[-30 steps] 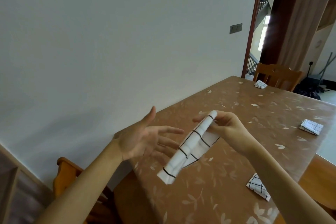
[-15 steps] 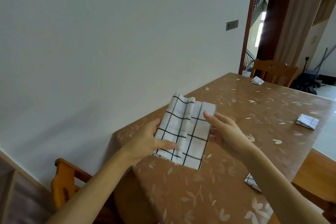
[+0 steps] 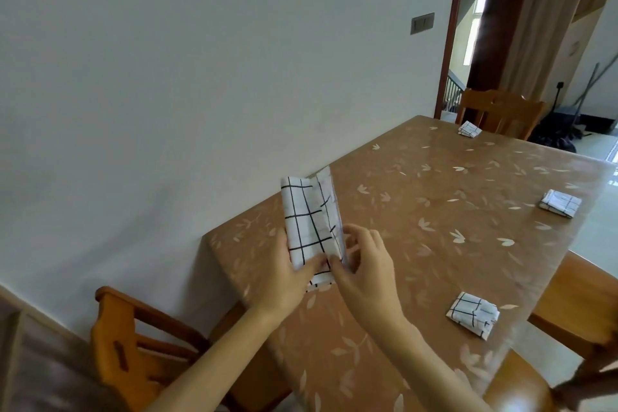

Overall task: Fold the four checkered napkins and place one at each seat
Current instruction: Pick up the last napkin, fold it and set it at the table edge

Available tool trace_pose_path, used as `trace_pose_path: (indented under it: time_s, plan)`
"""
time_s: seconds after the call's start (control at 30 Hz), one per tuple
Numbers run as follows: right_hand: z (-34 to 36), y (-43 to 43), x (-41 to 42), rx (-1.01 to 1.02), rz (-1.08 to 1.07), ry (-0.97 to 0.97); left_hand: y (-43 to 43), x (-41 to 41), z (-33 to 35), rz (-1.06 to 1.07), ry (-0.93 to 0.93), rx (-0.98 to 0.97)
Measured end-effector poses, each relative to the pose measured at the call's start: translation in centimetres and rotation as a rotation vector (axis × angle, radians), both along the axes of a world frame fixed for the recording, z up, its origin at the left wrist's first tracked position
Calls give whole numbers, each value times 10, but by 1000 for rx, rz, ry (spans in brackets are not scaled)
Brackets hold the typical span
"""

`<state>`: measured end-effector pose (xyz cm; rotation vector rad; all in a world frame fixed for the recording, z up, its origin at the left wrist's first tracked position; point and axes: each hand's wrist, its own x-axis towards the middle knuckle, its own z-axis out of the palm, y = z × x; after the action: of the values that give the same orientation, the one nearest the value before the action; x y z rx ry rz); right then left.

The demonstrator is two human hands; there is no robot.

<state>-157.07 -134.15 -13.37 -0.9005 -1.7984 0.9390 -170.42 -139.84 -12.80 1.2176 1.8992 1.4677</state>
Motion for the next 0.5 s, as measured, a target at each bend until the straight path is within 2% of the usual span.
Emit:
trace_pose_path:
  time_s: [0.1, 0.2, 0.27, 0.3, 0.4, 0.5]
  plan:
    - [-12, -8, -11, 181, 60, -117, 2, -1, -11, 22, -98, -54]
    - [-23, -8, -18, 254, 139, -173, 6, -14, -19, 10, -377, -82]
    - [-28, -4, -22, 213, 206, -175, 7, -25, -21, -15, -546, -97]
    - [-30, -2, -25, 185, 248, -166, 8, -31, -23, -28, -579, -116]
    - [-38, 6, -35, 113, 309, -69, 12, -53, -33, -42, -505, -148]
    - [-53, 13, -48, 44, 158, 15, 22, -76, -50, -13, -546, -164]
